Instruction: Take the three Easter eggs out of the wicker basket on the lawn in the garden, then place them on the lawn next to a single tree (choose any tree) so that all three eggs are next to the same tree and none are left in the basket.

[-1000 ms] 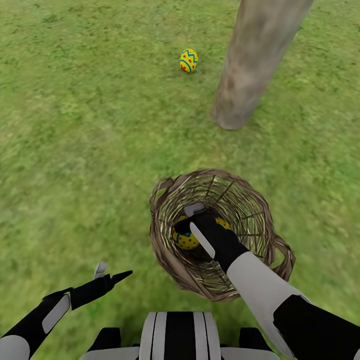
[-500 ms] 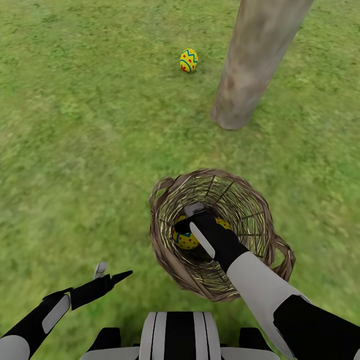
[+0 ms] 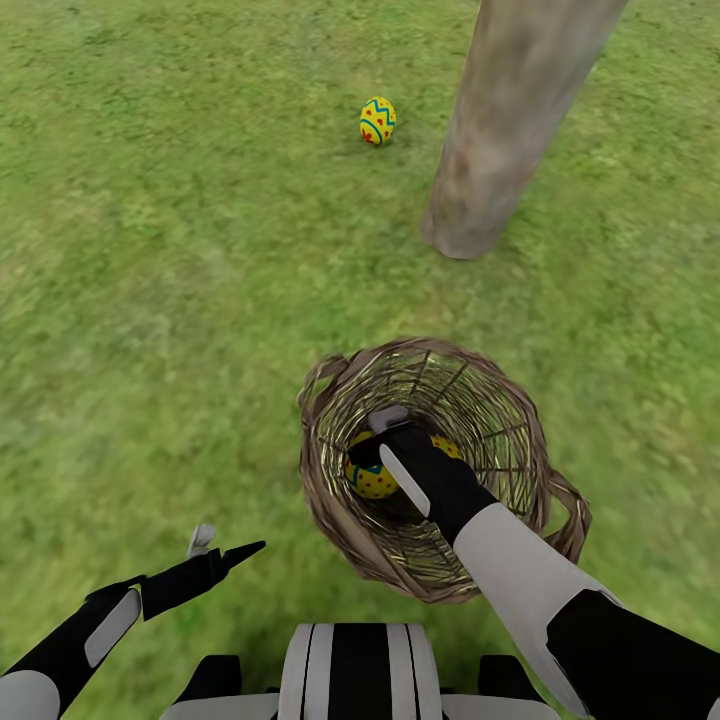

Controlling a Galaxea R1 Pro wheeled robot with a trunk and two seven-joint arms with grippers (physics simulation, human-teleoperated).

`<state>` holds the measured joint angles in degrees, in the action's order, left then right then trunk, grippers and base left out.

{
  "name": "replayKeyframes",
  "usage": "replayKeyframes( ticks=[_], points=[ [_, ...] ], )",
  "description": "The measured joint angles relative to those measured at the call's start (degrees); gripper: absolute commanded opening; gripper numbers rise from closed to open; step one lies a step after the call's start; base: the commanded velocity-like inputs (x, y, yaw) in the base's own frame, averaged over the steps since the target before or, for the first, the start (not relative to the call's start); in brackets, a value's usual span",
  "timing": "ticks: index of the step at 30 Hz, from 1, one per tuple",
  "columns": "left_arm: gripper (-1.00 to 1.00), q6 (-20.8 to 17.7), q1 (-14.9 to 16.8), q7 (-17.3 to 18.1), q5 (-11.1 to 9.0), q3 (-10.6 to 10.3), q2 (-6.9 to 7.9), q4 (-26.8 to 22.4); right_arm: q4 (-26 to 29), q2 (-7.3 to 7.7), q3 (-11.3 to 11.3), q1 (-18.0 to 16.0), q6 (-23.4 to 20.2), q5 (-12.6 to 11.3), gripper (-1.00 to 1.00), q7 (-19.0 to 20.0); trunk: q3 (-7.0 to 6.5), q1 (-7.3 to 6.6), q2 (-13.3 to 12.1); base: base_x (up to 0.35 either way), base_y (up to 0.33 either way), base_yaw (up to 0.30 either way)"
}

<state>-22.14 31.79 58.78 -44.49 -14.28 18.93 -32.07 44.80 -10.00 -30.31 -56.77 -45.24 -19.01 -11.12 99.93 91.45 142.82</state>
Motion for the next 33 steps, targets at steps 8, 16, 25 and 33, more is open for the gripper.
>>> replayKeyframes(
  ticks=[8, 16, 25, 33],
  points=[
    [1.0, 0.0, 0.0, 0.0, 0.0, 0.0, 0.06, 0.0, 0.0, 0.0, 0.01, 0.0, -0.02, -0.06, -1.0, -0.06, 0.0, 0.0, 0.0, 0.0, 0.0, 0.0],
    [1.0, -0.09, 0.0, 0.0, 0.0, 0.0, 0.01, -0.1, -0.19, 0.0, 0.1, 0.03, -0.14, -0.08, -1.0, -0.03, -1.25, -1.52, -2.8, 0.0, 0.0, -0.003],
    [1.0, -0.09, 0.01, 0.0, 0.02, -0.09, -0.06, -0.17, -0.06, 0.04, 0.1, 0.04, -0.17, -0.42, -1.0, -0.11, -3.63, -3.5, -6.41, 0.0, 0.0, -0.102],
    [1.0, -0.09, 0.01, 0.0, 0.0, -0.01, -0.02, -0.08, -0.03, 0.04, 0.08, 0.04, -0.17, -0.4, -1.0, -0.11, -5.44, -4.82, -8.83, 0.0, 0.0, -0.113]
  ],
)
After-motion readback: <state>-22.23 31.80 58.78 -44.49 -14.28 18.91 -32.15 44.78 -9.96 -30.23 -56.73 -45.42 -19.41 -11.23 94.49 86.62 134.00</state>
